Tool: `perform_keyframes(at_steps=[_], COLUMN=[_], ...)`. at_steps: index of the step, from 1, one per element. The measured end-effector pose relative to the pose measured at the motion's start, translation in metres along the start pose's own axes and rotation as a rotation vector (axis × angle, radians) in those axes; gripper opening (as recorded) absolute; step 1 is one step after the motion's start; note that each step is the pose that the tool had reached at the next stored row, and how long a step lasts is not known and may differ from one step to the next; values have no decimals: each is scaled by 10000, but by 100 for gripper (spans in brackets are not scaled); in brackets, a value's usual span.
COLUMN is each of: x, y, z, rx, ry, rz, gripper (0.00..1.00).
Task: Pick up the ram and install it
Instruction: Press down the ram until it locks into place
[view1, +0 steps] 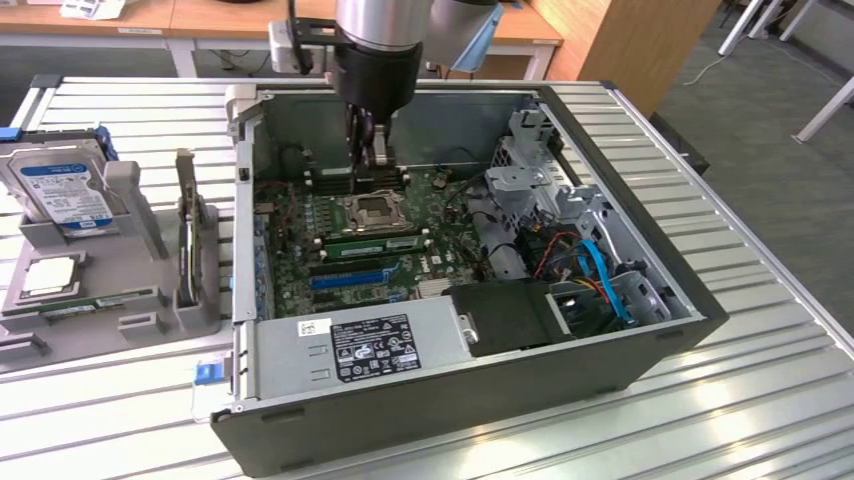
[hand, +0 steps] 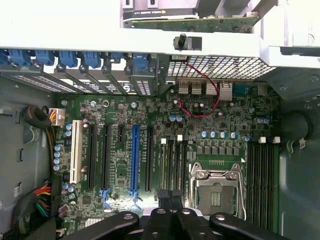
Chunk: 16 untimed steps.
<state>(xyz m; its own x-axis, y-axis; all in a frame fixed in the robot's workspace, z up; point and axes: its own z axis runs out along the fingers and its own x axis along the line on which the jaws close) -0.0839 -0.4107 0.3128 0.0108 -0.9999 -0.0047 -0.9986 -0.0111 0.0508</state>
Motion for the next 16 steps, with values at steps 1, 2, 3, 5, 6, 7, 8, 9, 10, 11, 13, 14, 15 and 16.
perform_keyframes(at_steps=[1,2,3,5,6,7,8,9,10,11,13,14,15,16], x=[0,0,0,2,3,4,5,6,7,8,10,11,12,12], y=[-5,-14,-27,-59,-80,-100,-120,-140,-161,-183,-224,-244,-261,-276], z=[0,-2,-3,-5,-7,-8,-10,-11,-12,-13,-15,-16,-17,-18], rx=[0,0,1,1,1,1,1,1,1,1,1,1,1,1], ry=[0,1,-1,-2,-2,-2,-1,-2,-2,-3,-4,-4,-5,-5], rz=[1,3,3,3,2,2,1,1,2,2,1,0,0,0], gripper=[10,10,10,10,10,10,10,10,10,10,10,10,10,10])
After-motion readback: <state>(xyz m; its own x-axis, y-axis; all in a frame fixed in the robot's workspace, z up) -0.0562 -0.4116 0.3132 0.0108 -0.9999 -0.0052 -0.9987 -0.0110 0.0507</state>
